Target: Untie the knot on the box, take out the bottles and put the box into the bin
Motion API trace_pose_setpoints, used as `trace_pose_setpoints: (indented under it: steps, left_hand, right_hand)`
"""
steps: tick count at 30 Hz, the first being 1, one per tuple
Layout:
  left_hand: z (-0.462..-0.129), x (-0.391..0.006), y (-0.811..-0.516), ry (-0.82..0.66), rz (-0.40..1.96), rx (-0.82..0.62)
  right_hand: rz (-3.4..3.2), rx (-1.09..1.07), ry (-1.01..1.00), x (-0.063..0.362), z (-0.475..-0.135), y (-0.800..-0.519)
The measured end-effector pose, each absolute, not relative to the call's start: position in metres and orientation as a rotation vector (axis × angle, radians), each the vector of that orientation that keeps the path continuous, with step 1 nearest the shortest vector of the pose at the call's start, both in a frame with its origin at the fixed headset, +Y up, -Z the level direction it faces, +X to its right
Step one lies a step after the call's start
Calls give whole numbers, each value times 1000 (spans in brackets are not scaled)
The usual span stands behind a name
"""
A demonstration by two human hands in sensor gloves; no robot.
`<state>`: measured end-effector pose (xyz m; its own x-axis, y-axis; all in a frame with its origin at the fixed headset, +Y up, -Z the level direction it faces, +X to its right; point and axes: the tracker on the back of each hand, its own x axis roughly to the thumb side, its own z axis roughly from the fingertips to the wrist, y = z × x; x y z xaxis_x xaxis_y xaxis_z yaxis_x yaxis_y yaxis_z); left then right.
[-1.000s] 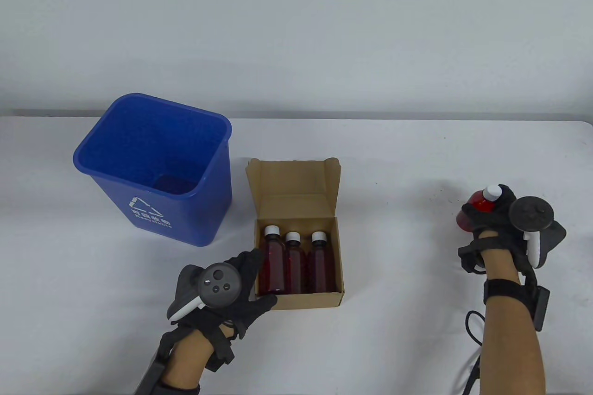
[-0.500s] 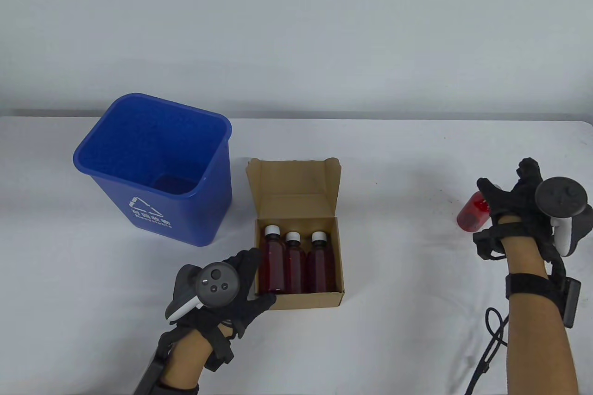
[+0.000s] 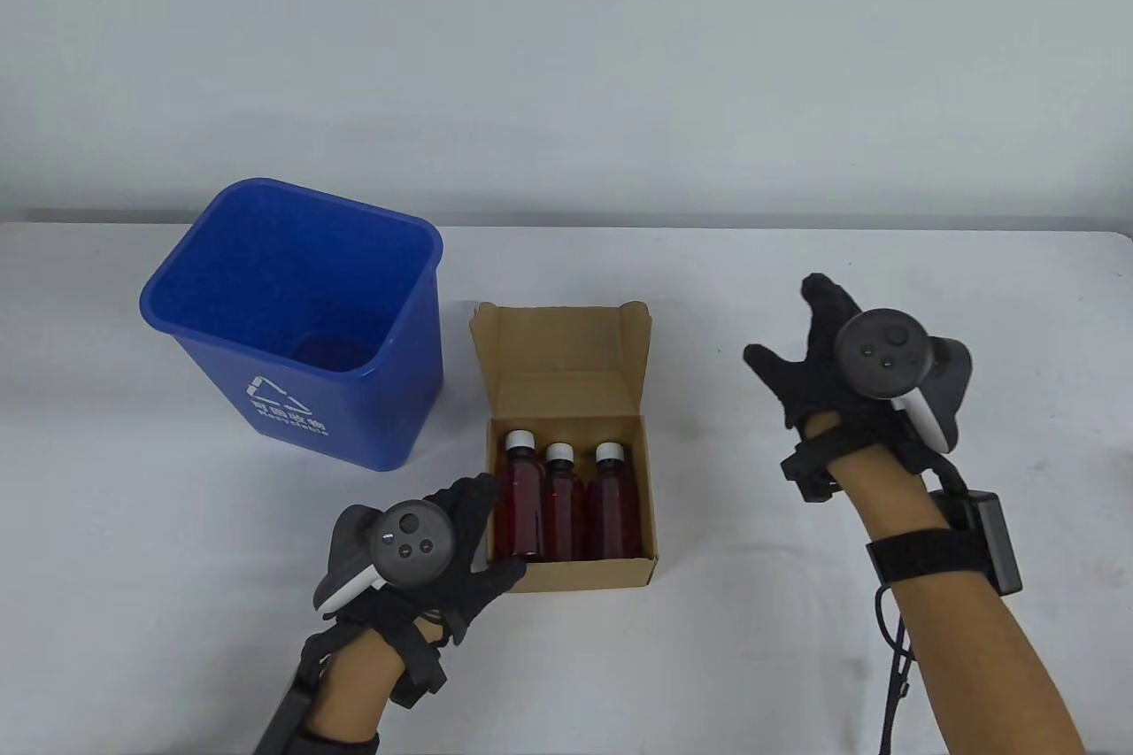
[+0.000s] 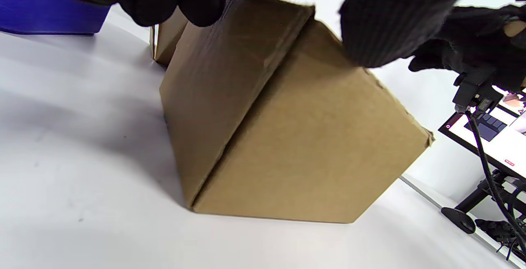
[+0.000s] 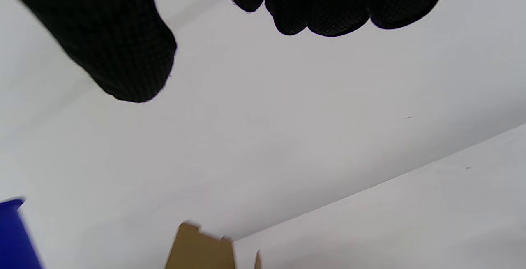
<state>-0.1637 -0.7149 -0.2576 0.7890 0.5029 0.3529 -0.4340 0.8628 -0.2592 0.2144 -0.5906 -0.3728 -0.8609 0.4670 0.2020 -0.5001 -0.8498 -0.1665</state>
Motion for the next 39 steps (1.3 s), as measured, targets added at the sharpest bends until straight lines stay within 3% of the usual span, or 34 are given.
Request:
trace_pose_setpoints:
  steps: [10,19,32,39]
  left_hand:
    - [-258,-164,-715,-428,500,-162]
    - [-258,-163,-715,-427,491,-159]
    - [-258,-163,-716,-420,514,-170]
    - [-259,-163,-715,-422,530,-176]
  right_hand:
    - [2689,507,-111,109,-356,-614]
    - [2734,649,266,41,-341,-643]
    - [2591,493,775,10,-360,-687]
    - [2460,379,1175,1,-369,-708]
